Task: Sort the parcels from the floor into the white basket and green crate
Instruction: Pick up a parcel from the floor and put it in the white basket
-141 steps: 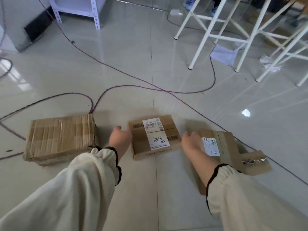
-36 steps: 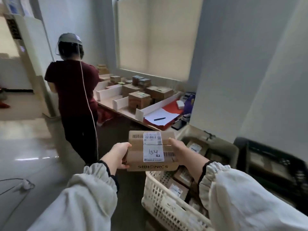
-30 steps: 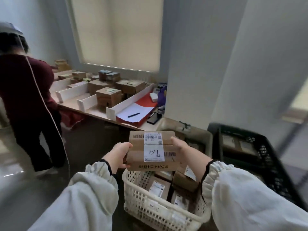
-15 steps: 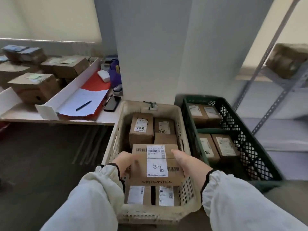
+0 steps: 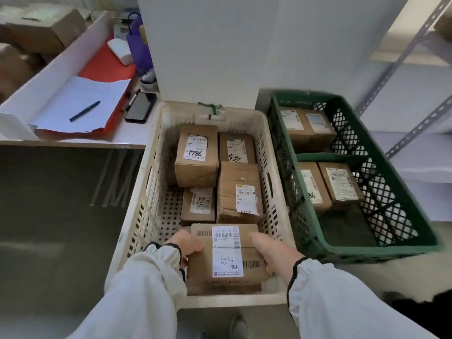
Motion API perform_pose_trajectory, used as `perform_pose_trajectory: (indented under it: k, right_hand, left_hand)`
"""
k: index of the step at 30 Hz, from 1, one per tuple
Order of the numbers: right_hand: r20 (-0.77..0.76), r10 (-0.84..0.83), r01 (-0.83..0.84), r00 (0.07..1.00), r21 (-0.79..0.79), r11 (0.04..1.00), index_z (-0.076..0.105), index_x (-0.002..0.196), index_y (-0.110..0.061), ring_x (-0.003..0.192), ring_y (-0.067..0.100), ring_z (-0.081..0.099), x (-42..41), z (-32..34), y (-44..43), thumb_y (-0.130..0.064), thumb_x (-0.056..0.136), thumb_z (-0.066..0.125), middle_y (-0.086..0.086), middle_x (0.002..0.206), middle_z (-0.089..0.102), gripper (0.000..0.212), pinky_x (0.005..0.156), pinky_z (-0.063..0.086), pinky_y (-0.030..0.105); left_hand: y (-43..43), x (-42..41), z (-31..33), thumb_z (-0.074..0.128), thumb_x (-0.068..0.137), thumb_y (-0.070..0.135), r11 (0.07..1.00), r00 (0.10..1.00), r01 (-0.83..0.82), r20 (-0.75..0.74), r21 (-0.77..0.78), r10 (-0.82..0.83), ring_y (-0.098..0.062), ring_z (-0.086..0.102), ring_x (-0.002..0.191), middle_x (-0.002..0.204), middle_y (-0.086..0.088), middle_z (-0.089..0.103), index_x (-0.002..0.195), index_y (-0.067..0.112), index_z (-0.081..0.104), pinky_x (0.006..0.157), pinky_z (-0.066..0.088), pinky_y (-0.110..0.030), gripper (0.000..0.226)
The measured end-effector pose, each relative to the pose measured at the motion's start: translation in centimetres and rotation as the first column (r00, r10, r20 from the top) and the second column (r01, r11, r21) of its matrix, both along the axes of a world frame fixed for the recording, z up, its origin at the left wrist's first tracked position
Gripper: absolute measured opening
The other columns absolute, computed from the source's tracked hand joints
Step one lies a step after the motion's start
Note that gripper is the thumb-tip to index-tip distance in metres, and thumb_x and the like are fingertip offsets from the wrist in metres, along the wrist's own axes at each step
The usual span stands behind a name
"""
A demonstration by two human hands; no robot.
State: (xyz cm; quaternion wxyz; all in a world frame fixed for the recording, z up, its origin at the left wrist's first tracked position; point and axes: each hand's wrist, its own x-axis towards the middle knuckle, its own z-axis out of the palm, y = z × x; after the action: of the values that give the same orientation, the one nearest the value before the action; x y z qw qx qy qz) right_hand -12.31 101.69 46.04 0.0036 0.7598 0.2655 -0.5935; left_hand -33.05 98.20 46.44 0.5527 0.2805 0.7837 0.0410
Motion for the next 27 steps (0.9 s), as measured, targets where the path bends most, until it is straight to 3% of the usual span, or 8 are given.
perform_pose_trajectory:
  k: [6,11,18,20,21,23,25,27]
  right_hand:
    - [0.071,0.041,-0.037,0.997,-0.049,0.998,0.044,0.125,-0.022,0.111,0.028,0.056,0.3,-3.4,0.8,-0.051,0.084,0.047,0.009,0.122,0.057,0.050,0.099,0.046,0.040]
    - [0.156,0.083,-0.086,0.984,0.011,0.996,0.027,0.146,-0.012,0.124,0.031,0.044,0.2,-5.3,1.7,-0.054,0.089,0.042,0.013,0.142,0.042,0.073,0.103,0.037,0.039]
    - [0.141,0.112,-0.116,0.984,0.024,0.993,0.026,0.147,-0.009,0.129,0.030,0.041,-0.2,-5.9,1.6,-0.049,0.088,0.048,0.011,0.145,0.040,0.075,0.101,0.036,0.037]
    - [0.133,0.132,-0.136,0.982,0.028,0.990,0.035,0.142,-0.008,0.116,0.026,0.052,-0.3,-5.7,1.6,-0.048,0.088,0.049,0.007,0.131,0.054,0.068,0.091,0.041,0.031]
    - [0.129,0.139,-0.144,0.982,0.036,0.989,0.042,0.136,-0.009,0.098,0.020,0.059,-0.3,-5.6,1.6,-0.047,0.089,0.048,0.002,0.111,0.063,0.061,0.078,0.043,0.025]
    - [0.127,0.152,-0.160,0.980,0.055,0.986,0.052,0.122,-0.013,0.063,0.009,0.052,-0.4,-5.1,1.8,-0.045,0.092,0.046,-0.008,0.072,0.056,0.044,0.053,0.036,0.020]
    - [0.092,0.168,-0.172,0.982,0.044,0.984,0.059,0.110,-0.017,0.058,0.006,0.051,-0.6,-4.4,1.9,-0.044,0.095,0.042,-0.010,0.066,0.056,0.035,0.047,0.033,0.021]
    - [0.034,0.155,-0.156,0.987,0.023,0.987,0.063,0.102,-0.019,0.064,0.007,0.060,-0.8,-4.0,2.1,-0.044,0.096,0.040,-0.007,0.074,0.066,0.034,0.050,0.036,0.021]
  left_hand:
    - [1.2,1.0,-3.2,0.062,0.087,0.014,0.995,0.993,0.102,-0.054,-0.017,-0.103,-0.025,0.061,0.067,0.099,-0.014,0.060,0.118,0.003,0.047,0.057,0.055,-0.035,0.036]
    - [1.2,1.0,-6.0,0.066,0.085,0.014,1.000,0.999,0.030,0.014,0.007,-0.030,-0.028,0.063,0.080,0.102,-0.012,0.060,0.108,0.008,0.044,0.059,0.057,-0.035,0.032]
    - [1.6,0.5,-6.7,0.071,0.081,0.012,0.999,0.998,-0.043,0.047,0.016,0.042,-0.030,0.064,0.088,0.101,-0.010,0.059,0.109,0.012,0.043,0.054,0.054,-0.033,0.039]
    - [1.8,0.7,-6.4,0.070,0.082,0.014,0.999,0.999,-0.031,0.037,0.015,0.031,-0.029,0.064,0.086,0.101,-0.010,0.058,0.109,0.013,0.041,0.056,0.056,-0.034,0.039]
    - [1.8,0.8,-6.3,0.070,0.083,0.014,1.000,0.999,-0.019,0.033,0.014,0.019,-0.029,0.064,0.087,0.103,-0.010,0.058,0.110,0.013,0.041,0.060,0.057,-0.036,0.039]
    - [1.9,1.1,-6.0,0.069,0.084,0.015,1.000,1.000,0.000,0.029,0.014,0.000,-0.029,0.064,0.092,0.110,-0.013,0.058,0.115,0.011,0.042,0.069,0.059,-0.039,0.041]
    - [1.8,1.4,-5.6,0.068,0.085,0.015,1.000,0.999,-0.006,0.046,0.017,0.005,-0.029,0.063,0.097,0.115,-0.013,0.058,0.122,0.009,0.043,0.073,0.059,-0.039,0.045]
    - [1.8,1.6,-5.2,0.066,0.086,0.014,0.999,0.995,-0.037,0.095,0.013,0.035,-0.029,0.063,0.097,0.117,-0.012,0.058,0.129,0.010,0.041,0.067,0.058,-0.035,0.049]
